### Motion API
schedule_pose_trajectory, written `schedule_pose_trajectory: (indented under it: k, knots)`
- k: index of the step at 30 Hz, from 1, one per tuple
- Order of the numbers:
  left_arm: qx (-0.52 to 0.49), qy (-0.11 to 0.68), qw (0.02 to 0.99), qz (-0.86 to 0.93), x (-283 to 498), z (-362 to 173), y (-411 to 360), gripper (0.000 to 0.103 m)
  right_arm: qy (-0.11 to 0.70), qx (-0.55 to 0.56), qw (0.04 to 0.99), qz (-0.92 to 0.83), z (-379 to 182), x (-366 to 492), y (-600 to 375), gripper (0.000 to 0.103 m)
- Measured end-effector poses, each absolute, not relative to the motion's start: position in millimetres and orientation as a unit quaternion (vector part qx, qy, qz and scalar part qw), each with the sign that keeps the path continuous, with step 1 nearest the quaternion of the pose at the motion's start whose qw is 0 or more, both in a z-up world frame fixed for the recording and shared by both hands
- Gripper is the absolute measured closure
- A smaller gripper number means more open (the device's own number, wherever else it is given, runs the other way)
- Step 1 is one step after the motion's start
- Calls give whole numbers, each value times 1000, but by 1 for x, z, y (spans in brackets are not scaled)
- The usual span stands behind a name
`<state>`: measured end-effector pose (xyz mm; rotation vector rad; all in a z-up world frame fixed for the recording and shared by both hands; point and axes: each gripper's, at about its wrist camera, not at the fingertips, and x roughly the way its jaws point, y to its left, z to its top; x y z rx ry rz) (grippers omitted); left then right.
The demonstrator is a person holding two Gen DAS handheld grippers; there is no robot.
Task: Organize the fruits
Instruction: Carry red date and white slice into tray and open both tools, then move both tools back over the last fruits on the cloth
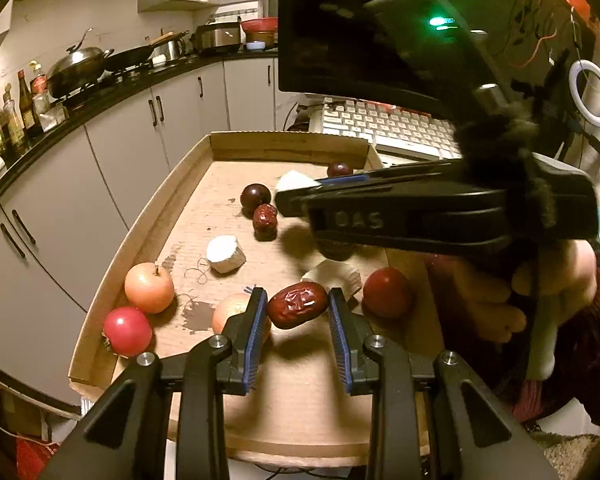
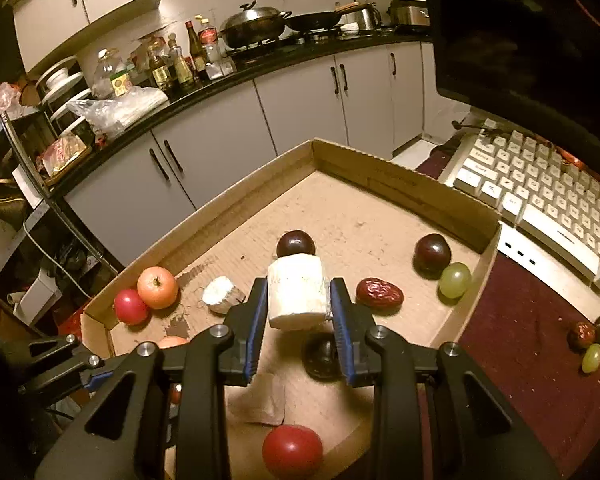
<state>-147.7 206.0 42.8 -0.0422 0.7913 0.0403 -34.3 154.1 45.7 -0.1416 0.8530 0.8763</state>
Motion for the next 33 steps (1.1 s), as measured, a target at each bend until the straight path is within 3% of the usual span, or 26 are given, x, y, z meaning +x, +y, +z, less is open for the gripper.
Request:
schedule_pose_trajectory:
  k: [14, 17, 20, 23, 33]
  knots:
    - [-10, 400, 917, 3, -145, 39, 196, 72, 451, -122, 791, 396, 25, -23, 167, 70]
    - [-16, 405, 914, -1, -143, 39, 195, 72, 448, -106, 790, 405, 28, -22, 159, 65]
    - [-20, 404, 914, 3, -144, 41, 196, 66, 440, -77, 790, 420, 35, -19, 147, 59]
    - [-17, 398, 917, 18, -143, 45, 196, 48, 427, -42, 795, 429, 48, -14, 131, 57]
    - [-23, 385, 923, 17, -137, 56, 185, 46, 394, 34, 835, 382, 79, 13, 42, 57]
